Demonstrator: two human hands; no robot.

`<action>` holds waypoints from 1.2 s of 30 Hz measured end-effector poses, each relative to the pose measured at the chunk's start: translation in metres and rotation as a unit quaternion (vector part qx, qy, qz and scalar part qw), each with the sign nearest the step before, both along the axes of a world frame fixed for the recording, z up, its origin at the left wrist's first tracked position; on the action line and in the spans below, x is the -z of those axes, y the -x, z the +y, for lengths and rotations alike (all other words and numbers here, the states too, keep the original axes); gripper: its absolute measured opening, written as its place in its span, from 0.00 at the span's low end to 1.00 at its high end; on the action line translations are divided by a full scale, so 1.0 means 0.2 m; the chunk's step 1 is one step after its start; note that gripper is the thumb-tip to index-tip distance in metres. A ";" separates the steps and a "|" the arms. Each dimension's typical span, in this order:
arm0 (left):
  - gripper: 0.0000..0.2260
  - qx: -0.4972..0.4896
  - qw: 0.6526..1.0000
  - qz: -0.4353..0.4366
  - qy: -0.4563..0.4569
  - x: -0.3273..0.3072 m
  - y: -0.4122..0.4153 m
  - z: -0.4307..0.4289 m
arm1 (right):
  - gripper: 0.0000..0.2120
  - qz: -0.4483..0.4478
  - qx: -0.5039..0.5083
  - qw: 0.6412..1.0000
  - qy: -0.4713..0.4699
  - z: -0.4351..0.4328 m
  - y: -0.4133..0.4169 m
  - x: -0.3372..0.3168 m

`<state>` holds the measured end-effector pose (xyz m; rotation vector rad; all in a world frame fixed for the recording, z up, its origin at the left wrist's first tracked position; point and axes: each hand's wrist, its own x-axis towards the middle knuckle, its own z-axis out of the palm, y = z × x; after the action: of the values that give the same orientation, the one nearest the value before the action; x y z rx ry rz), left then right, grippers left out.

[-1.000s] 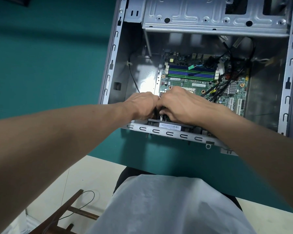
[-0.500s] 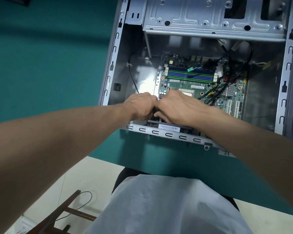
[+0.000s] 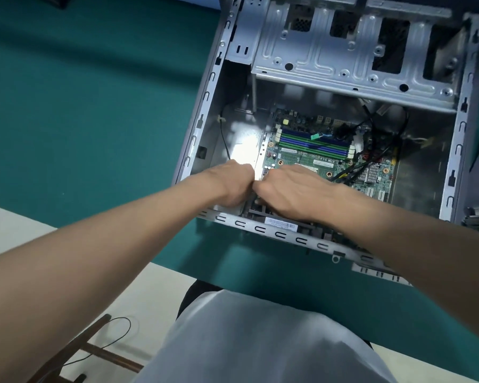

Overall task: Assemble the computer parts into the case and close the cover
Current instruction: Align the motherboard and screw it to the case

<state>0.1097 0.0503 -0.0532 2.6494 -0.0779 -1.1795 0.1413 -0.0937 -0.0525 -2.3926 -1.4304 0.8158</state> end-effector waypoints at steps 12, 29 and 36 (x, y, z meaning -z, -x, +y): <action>0.19 -0.046 0.900 -0.432 -0.045 -0.18 0.18 0.18 | 0.28 0.127 0.078 0.988 0.039 0.00 -0.02 0.02; 0.17 -0.081 0.911 -0.403 -0.035 -0.13 0.14 0.20 | 0.19 0.067 0.092 0.990 0.087 0.01 0.01 0.02; 0.11 -0.080 0.908 -0.410 -0.030 -0.13 0.15 0.20 | 0.17 -0.047 -0.056 0.992 0.100 0.04 0.00 0.01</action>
<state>0.0801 0.0900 -0.0263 2.9352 0.0330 0.0400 0.1412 -0.0863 -0.0551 -2.5475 -1.6012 0.9250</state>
